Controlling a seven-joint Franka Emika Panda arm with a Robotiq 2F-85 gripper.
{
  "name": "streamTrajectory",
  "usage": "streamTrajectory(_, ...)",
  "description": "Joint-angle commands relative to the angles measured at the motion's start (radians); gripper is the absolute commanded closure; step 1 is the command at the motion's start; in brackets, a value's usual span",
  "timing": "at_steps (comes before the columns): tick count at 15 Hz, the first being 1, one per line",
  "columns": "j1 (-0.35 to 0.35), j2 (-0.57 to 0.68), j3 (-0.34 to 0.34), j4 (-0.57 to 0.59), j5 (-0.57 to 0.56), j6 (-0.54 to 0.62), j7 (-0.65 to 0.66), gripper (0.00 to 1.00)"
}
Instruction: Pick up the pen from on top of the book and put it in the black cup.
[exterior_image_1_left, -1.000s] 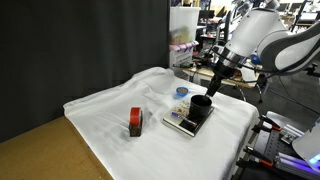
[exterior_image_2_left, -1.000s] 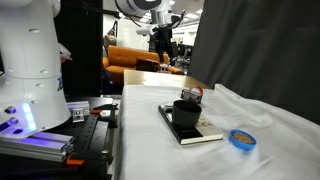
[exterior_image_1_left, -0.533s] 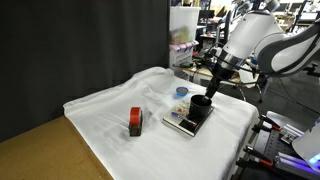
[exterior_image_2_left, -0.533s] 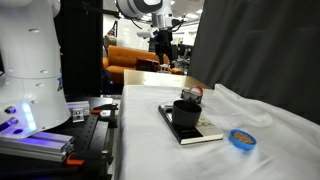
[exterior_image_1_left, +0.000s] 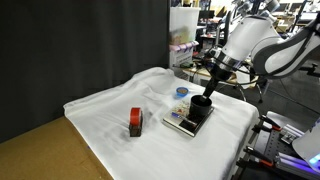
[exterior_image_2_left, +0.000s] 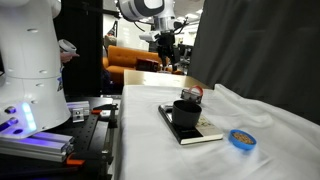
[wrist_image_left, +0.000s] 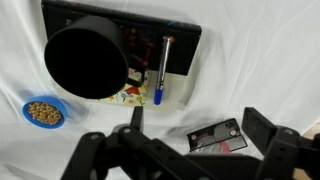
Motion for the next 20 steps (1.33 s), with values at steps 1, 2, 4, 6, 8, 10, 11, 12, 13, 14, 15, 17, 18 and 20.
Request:
streamTrajectory(1,-0.015,0.118,-0.007,0.041,-0.011,0.118,-0.007,0.00)
streamTrajectory(2,-0.003,0.152,-0.013,0.051,0.003,0.149,-0.021,0.00)
streamTrajectory(4,0.014,0.208,-0.014,0.071,0.022,0.198,-0.038,0.00)
streamTrajectory(6,0.008,0.185,-0.004,0.053,0.010,0.181,-0.013,0.00)
streamTrajectory(8,0.024,0.223,-0.006,0.074,0.031,0.204,-0.029,0.00)
streamTrajectory(10,0.025,0.228,-0.006,0.080,0.032,0.205,-0.029,0.00)
streamTrajectory(11,0.025,0.228,-0.006,0.080,0.032,0.205,-0.030,0.00)
streamTrajectory(12,0.025,0.228,-0.007,0.080,0.032,0.205,-0.030,0.00)
streamTrajectory(13,0.025,0.228,-0.007,0.080,0.032,0.205,-0.030,0.00)
streamTrajectory(14,0.025,0.228,-0.007,0.080,0.032,0.205,-0.030,0.00)
streamTrajectory(15,0.025,0.228,-0.007,0.080,0.032,0.205,-0.030,0.00)
streamTrajectory(17,0.025,0.228,-0.007,0.080,0.032,0.205,-0.030,0.00)
streamTrajectory(18,0.020,0.228,-0.006,0.078,0.008,0.191,-0.021,0.00)
streamTrajectory(20,0.020,0.234,-0.007,0.075,-0.004,0.165,-0.022,0.00)
